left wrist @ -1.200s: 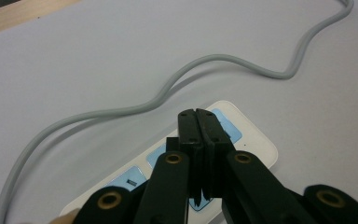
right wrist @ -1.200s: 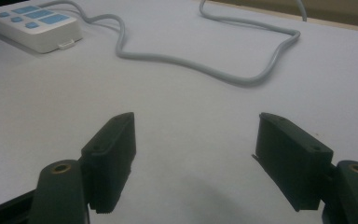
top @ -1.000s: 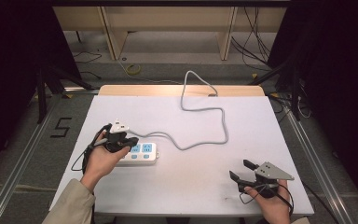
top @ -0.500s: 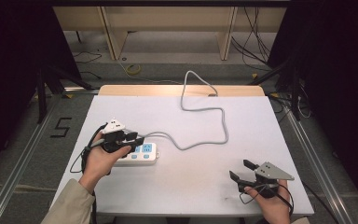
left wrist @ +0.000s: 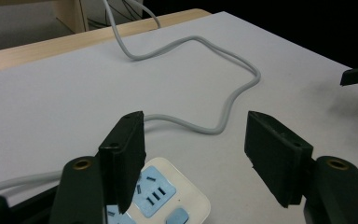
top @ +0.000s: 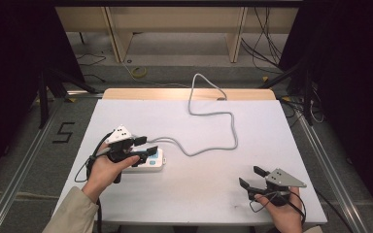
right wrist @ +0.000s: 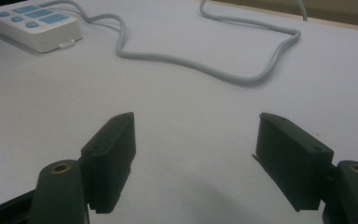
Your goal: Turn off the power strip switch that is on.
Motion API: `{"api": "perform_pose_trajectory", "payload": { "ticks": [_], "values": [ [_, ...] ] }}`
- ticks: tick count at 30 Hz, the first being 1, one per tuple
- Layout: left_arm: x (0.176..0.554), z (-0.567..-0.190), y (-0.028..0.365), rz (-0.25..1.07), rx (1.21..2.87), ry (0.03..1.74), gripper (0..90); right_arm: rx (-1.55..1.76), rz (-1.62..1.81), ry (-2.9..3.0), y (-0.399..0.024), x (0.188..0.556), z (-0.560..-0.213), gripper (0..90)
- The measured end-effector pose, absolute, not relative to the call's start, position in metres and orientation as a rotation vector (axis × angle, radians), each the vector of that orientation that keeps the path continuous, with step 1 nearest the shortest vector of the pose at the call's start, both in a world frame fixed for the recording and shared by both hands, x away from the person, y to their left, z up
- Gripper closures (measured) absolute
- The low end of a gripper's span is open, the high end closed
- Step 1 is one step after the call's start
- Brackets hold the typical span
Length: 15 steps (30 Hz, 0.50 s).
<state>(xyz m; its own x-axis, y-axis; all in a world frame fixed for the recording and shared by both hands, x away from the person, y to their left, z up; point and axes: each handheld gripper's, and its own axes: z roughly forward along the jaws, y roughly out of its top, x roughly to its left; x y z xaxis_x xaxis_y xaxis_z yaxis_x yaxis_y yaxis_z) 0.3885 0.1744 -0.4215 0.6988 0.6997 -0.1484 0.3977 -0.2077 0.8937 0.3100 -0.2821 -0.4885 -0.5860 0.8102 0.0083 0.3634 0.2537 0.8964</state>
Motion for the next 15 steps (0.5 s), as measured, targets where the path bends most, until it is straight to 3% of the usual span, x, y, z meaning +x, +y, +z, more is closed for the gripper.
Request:
{"api": "perform_pose_trajectory", "payload": {
  "ticks": [15],
  "values": [
    [0.375,-0.432,0.167,0.399,1.858,0.754,30.6,1.061,1.292,2.076,-0.281,0.31,-0.489,28.9]
  ]
}}
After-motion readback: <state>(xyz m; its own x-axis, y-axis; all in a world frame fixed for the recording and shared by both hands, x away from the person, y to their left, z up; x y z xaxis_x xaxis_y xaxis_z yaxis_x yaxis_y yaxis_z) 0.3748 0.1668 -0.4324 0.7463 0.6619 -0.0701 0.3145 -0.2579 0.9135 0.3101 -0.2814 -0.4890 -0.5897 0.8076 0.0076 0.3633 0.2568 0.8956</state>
